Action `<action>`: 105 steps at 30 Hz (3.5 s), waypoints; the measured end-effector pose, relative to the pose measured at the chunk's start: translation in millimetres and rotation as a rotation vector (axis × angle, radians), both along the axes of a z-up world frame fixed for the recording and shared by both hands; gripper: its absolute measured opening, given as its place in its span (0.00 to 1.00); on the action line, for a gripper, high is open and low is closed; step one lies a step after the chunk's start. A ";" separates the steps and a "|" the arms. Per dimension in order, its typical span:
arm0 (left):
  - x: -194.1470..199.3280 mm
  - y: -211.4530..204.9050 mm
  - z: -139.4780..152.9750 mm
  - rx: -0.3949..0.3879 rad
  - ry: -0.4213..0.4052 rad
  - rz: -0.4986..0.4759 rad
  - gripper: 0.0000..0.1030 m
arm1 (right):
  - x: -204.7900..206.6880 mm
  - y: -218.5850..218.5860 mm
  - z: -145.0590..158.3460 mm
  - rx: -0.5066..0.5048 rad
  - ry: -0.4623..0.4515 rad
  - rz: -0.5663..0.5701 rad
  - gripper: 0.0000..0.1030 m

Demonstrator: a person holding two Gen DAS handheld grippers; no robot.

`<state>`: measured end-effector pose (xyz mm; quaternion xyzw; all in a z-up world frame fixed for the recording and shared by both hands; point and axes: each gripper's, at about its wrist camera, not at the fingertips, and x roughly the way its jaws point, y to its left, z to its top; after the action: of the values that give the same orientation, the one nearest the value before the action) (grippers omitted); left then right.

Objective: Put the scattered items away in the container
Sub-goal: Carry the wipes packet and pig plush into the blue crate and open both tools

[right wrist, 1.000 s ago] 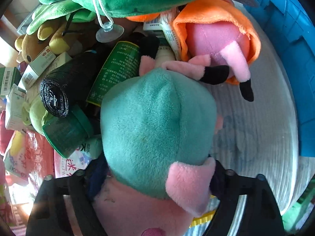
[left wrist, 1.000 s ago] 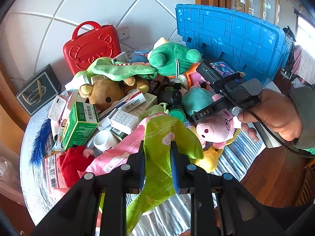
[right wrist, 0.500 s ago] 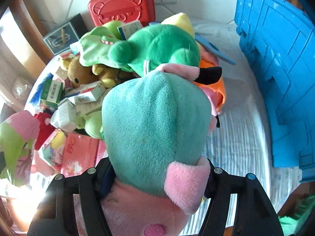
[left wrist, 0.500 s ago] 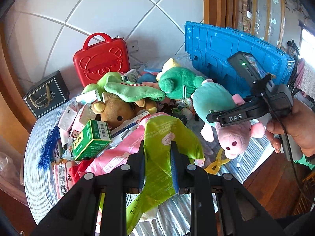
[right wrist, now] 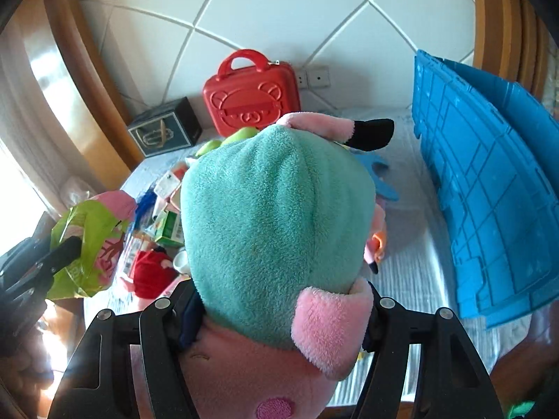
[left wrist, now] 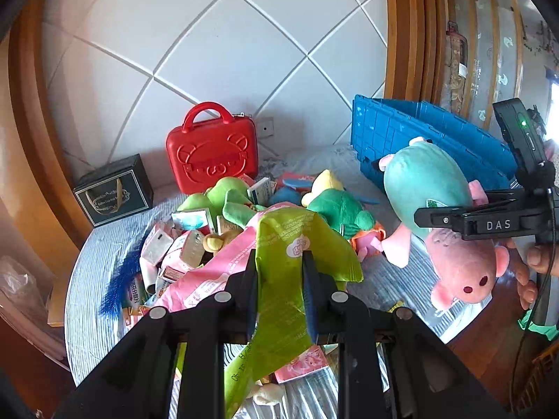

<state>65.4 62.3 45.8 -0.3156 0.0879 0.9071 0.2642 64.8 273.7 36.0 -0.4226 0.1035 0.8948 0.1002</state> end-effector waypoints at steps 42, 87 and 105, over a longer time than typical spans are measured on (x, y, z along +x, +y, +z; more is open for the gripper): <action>26.5 166.7 116.0 0.057 0.154 0.012 0.20 | 110.6 147.9 169.9 0.038 0.261 0.069 0.65; 1.2 505.8 143.4 -0.027 0.156 -0.329 0.20 | 158.8 390.7 145.7 -0.018 0.266 -0.193 0.65; -37.0 566.8 133.3 -0.077 0.120 -0.271 0.80 | 128.5 441.4 137.7 0.043 0.229 -0.276 1.00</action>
<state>28.4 629.1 179.1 -0.2561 0.1799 0.8764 0.3660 193.3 715.1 173.8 -0.2975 0.1521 0.9169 0.2185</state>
